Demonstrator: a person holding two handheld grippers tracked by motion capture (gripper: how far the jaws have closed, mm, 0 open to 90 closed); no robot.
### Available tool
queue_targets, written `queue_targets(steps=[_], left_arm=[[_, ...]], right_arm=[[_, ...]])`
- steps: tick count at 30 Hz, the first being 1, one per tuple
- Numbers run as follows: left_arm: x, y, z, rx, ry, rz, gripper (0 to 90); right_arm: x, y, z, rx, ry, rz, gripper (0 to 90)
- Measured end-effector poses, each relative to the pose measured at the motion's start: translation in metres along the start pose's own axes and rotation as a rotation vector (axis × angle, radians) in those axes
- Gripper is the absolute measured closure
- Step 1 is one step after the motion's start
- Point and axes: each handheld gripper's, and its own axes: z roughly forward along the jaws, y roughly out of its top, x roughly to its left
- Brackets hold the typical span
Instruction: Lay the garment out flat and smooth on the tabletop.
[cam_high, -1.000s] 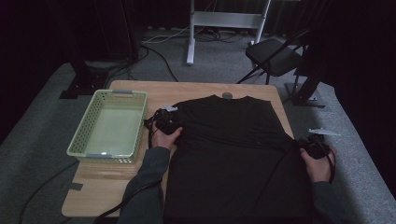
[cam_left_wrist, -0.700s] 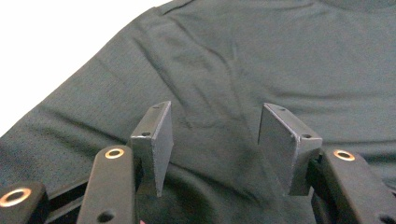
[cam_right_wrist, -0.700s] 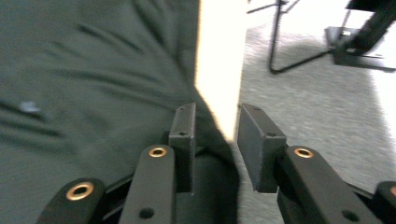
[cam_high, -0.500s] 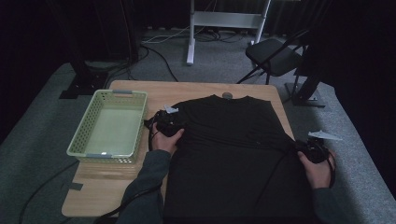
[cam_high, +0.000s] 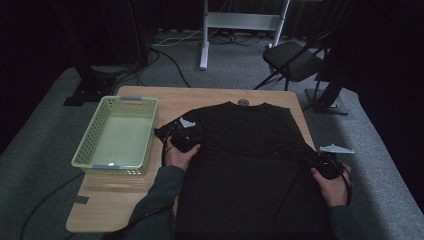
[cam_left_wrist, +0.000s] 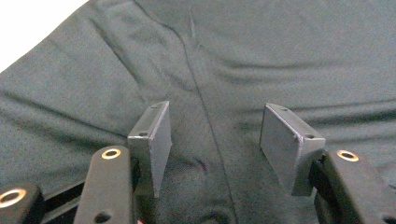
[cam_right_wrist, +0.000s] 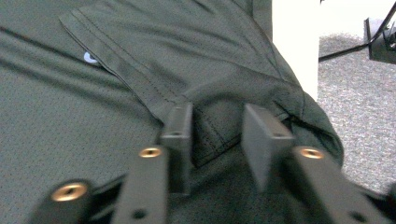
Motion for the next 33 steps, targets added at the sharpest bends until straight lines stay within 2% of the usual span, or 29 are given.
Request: queue_targets(steps=[2,7,12,14,21,26,33], left_arm=[[0.000,0.000,0.000,0.000,0.000,0.002,43.7],[-0.001,0.000,0.000,0.000,0.005,0.009,43.3],[-0.003,0.000,0.001,0.004,0.014,0.018,43.3],[-0.003,0.000,0.001,0.003,0.018,0.022,43.3],[-0.001,0.000,0.001,0.000,0.005,0.007,43.3],[-0.002,0.000,0.001,0.001,0.010,0.013,43.1],[-0.001,0.000,0.001,0.000,0.007,0.007,43.1]], right_arm=[[-0.003,0.001,-0.001,0.004,-0.012,-0.004,75.1],[-0.011,0.001,-0.002,0.005,-0.049,-0.006,82.7],[-0.018,0.002,-0.004,0.005,-0.088,-0.009,83.3],[-0.024,0.002,-0.004,0.010,-0.115,-0.006,83.3],[-0.046,0.001,-0.007,0.014,-0.160,0.015,83.2],[-0.059,-0.002,-0.011,0.011,-0.166,0.055,83.2],[-0.063,-0.005,-0.013,0.012,-0.160,0.066,82.9]])
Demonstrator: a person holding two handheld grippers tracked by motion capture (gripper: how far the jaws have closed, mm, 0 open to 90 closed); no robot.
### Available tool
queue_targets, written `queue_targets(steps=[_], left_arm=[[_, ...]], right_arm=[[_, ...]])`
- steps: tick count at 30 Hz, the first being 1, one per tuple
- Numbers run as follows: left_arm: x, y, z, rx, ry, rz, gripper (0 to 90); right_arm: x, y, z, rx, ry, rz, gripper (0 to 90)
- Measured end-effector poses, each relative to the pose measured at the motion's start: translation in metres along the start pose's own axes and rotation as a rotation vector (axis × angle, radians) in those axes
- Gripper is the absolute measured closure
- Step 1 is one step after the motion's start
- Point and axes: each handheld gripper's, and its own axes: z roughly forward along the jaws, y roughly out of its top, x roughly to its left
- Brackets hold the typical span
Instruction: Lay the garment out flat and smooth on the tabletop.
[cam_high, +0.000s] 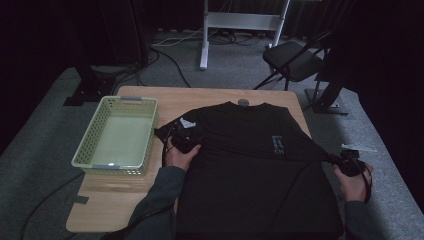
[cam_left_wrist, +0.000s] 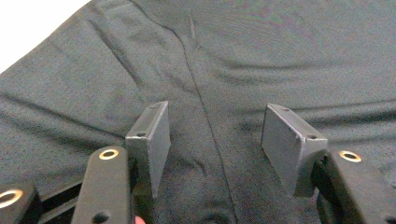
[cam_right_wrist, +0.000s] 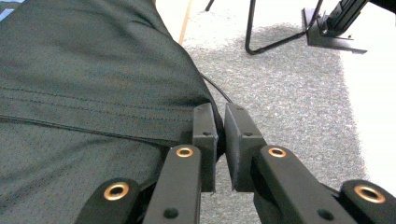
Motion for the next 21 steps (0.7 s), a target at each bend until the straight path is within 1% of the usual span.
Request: queue_targets(steps=[5,8,11,15,21], left_arm=[[0.001,0.000,0.000,-0.002,-0.005,-0.006,43.1],[0.001,0.000,0.000,-0.001,-0.004,-0.007,43.1],[0.000,0.000,0.001,0.000,0.008,-0.001,43.3],[-0.002,0.001,0.001,0.004,0.026,0.017,43.4],[-0.002,0.001,0.001,0.004,0.029,0.018,43.5]], right_arm=[[0.000,-0.001,-0.001,-0.004,0.005,0.001,81.0],[0.000,-0.001,-0.004,-0.015,0.009,0.007,75.0],[0.002,0.001,-0.009,-0.034,0.012,0.008,71.1],[0.008,0.005,-0.014,-0.056,0.029,0.002,67.8],[0.020,0.012,-0.019,-0.087,0.050,-0.017,65.3]])
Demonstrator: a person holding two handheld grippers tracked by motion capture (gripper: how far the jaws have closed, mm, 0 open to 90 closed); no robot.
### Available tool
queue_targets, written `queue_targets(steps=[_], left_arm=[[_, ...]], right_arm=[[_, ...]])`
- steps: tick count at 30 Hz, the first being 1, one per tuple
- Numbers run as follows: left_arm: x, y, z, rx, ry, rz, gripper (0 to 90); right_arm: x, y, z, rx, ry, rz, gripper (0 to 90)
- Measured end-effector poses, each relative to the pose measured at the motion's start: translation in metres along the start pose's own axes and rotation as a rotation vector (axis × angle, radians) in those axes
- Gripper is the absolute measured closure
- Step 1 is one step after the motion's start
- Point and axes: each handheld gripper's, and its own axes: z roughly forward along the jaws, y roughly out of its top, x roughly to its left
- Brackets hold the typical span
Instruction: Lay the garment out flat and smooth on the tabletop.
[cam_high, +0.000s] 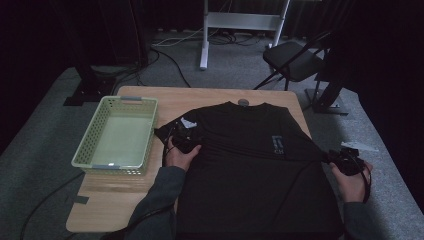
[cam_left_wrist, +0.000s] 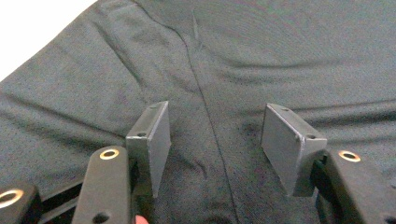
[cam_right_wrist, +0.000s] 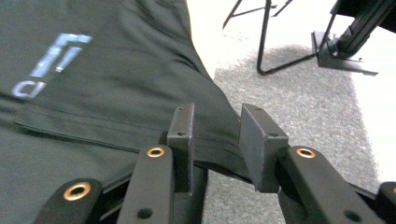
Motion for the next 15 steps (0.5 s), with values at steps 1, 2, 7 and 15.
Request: queue_targets(steps=[1,2,7,15], left_arm=[[0.000,0.000,0.000,0.001,0.002,0.003,43.6],[0.000,0.000,0.000,0.003,0.006,0.004,43.7],[0.000,0.001,0.001,0.006,0.022,0.013,44.0],[0.000,0.001,0.001,0.007,0.030,0.017,44.0]], right_arm=[[0.002,0.001,-0.001,-0.004,0.005,0.000,64.9],[0.004,0.002,-0.001,-0.008,0.017,-0.004,64.5],[0.020,0.005,0.004,-0.003,0.058,-0.033,62.6],[0.050,0.007,0.019,0.020,0.130,-0.081,61.0]])
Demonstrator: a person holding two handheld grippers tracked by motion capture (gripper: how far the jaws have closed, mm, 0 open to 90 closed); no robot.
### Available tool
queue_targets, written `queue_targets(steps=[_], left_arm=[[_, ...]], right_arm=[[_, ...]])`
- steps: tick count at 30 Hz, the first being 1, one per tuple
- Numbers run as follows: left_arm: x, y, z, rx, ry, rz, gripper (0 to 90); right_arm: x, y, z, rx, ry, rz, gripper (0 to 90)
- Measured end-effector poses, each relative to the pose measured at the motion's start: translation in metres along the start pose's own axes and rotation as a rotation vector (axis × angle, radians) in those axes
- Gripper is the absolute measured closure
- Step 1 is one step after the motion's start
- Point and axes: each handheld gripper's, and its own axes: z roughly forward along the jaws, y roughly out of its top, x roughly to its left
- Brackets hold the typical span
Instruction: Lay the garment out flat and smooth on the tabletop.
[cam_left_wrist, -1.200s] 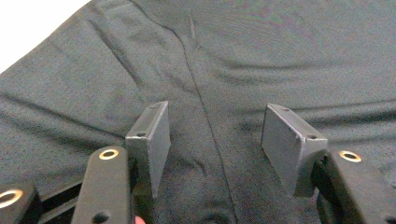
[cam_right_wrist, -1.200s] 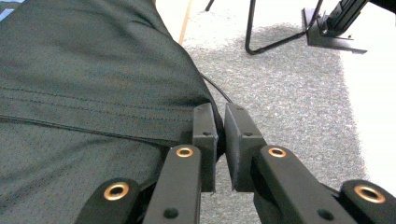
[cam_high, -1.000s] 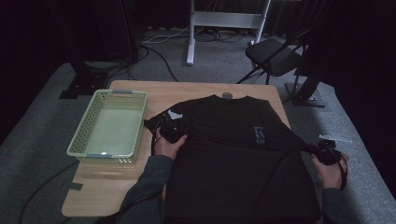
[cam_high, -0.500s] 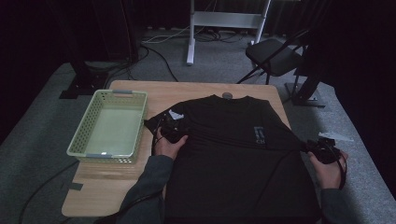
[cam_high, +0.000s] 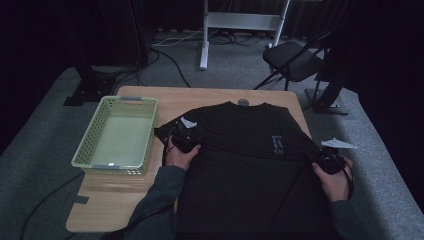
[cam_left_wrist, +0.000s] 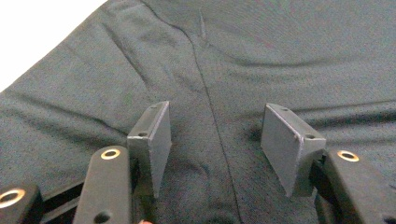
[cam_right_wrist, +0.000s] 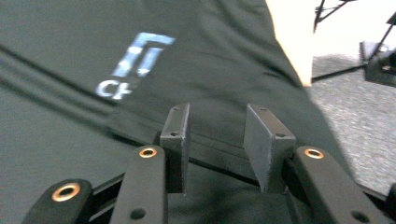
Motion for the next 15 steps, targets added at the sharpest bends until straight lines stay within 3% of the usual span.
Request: queue_targets(steps=[7,15], left_arm=[[0.000,0.000,0.000,0.001,0.001,0.002,44.0],[0.000,-0.001,-0.001,0.001,0.002,0.003,43.9]], right_arm=[[0.024,0.003,0.014,0.016,0.057,-0.043,59.4],[0.040,0.004,0.024,0.024,0.086,-0.071,55.7]])
